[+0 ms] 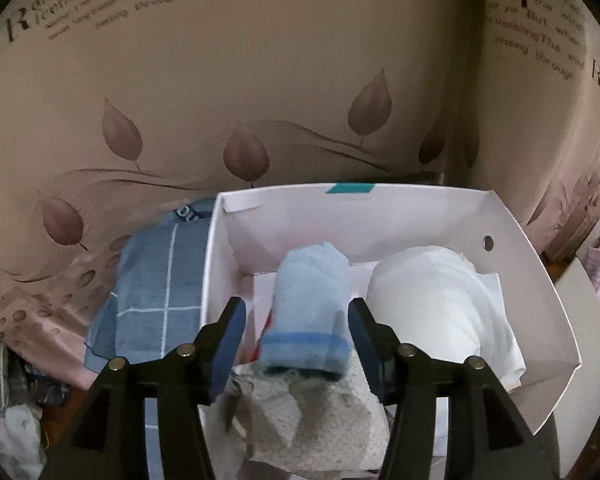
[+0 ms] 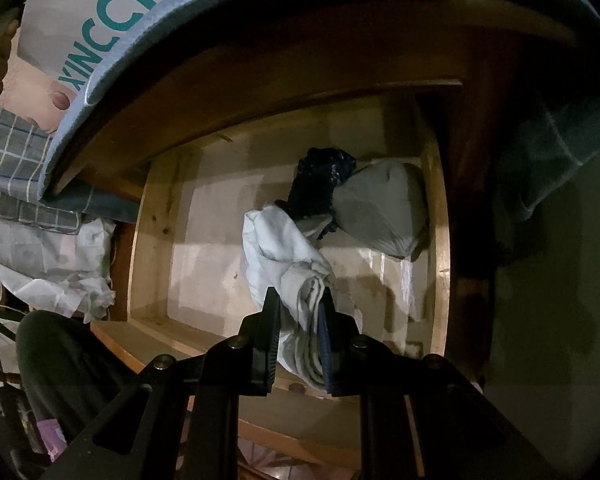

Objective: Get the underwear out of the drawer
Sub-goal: 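Open the left gripper over the white box to drop the light blue sock, then lift the white cloth with the right gripper up over the white box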

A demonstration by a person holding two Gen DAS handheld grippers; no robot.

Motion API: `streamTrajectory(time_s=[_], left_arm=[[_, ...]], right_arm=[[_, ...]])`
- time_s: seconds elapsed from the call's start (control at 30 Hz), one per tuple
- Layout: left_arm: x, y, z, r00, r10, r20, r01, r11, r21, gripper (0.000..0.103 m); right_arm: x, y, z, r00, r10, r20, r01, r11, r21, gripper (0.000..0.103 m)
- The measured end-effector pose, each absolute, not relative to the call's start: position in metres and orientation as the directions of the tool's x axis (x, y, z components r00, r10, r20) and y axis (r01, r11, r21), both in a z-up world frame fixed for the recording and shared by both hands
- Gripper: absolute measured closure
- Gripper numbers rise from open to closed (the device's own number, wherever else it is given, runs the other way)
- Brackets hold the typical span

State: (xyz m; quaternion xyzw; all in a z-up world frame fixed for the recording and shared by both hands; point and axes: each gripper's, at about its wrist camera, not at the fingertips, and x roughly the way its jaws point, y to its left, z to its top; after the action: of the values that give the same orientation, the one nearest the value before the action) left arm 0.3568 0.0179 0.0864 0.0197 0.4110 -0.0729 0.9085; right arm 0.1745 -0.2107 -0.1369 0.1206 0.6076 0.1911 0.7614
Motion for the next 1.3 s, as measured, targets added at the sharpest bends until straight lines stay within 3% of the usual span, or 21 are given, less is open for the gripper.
streamTrajectory(time_s=[0.23,0.37,0.63,0.93,1.0,1.3], left_arm=[[0.288,0.032,0.114,0.774,-0.181,-0.606,0.188,0.981,-0.052,0.046],[0.221,0.041,0.114,0.813,-0.22,-0.539,0.238,0.971,-0.037,0.036],[0.119,0.061,0.057,0.75,-0.297,-0.591,0.314,0.946,-0.076,0.036],[0.099,0.082,-0.007,0.7,-0.366,-0.614,0.263,0.93,-0.255,0.036],[0.109,0.082,-0.021,0.646,-0.384,-0.66,0.233,0.922,-0.309,0.036],[0.112,0.082,-0.025,0.644,-0.388,-0.66,0.233,0.921,-0.313,0.036]], right_arm=[[0.175,-0.218,-0.138,0.197,0.45,-0.871,-0.113,0.893,0.435,0.087],[0.174,-0.225,-0.134,0.216,0.472,-0.855,-0.092,0.881,0.463,0.087],[0.17,-0.234,-0.122,0.254,0.521,-0.815,-0.068,0.85,0.523,0.087],[0.153,-0.239,-0.11,0.28,0.59,-0.757,-0.045,0.796,0.603,0.087],[0.147,-0.239,-0.104,0.282,0.607,-0.743,-0.045,0.782,0.622,0.087],[0.13,-0.247,-0.05,0.337,0.692,-0.638,-0.073,0.695,0.715,0.087]])
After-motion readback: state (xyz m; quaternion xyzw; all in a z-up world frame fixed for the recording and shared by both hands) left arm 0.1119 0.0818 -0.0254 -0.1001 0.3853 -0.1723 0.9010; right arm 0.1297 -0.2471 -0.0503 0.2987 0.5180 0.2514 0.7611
